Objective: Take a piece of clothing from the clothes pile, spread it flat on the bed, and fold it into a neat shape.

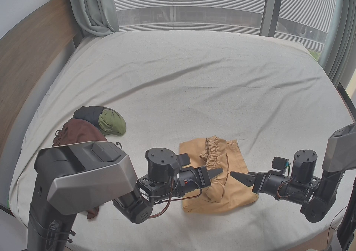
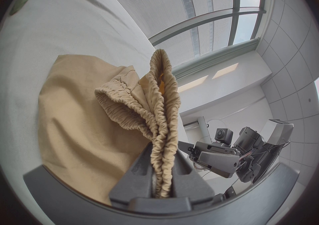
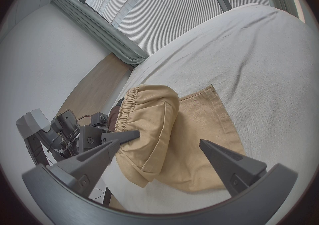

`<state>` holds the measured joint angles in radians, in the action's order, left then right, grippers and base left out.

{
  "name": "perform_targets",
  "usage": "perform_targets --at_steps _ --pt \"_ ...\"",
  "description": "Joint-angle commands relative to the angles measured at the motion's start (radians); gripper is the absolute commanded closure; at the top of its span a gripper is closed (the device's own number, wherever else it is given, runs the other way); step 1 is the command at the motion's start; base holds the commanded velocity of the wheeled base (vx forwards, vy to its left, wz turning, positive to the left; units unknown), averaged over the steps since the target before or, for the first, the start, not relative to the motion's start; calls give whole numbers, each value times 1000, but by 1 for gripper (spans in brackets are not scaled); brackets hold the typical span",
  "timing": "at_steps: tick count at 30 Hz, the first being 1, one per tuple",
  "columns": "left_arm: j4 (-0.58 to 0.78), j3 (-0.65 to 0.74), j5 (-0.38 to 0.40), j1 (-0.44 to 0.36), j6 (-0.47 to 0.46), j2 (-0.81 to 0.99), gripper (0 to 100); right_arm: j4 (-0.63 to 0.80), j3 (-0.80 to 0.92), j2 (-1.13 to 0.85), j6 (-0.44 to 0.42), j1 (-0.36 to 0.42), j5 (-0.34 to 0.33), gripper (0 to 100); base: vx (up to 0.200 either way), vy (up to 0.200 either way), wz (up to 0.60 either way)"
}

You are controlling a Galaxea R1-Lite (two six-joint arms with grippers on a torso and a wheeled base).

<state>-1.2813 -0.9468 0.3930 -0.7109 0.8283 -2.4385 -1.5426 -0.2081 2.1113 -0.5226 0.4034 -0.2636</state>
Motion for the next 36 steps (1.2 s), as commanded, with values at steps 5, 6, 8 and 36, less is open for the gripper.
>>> perform_targets --at_steps 5,6,8,36 --pt "13 -27 0 -10 0 -22 100 -1 -1 -4 1 -3 -2 0 0 0 0" --pt "13 -27 0 -12 0 -24 0 -1 -1 -4 1 -3 -2 0 0 0 0" --pt "13 -29 0 -12 0 -25 0 -1 -1 -4 1 -3 -2 0 0 0 0" --pt "-93 198 -45 119 -64 84 0 -1 13 10 -1 31 0 0 0 0 0"
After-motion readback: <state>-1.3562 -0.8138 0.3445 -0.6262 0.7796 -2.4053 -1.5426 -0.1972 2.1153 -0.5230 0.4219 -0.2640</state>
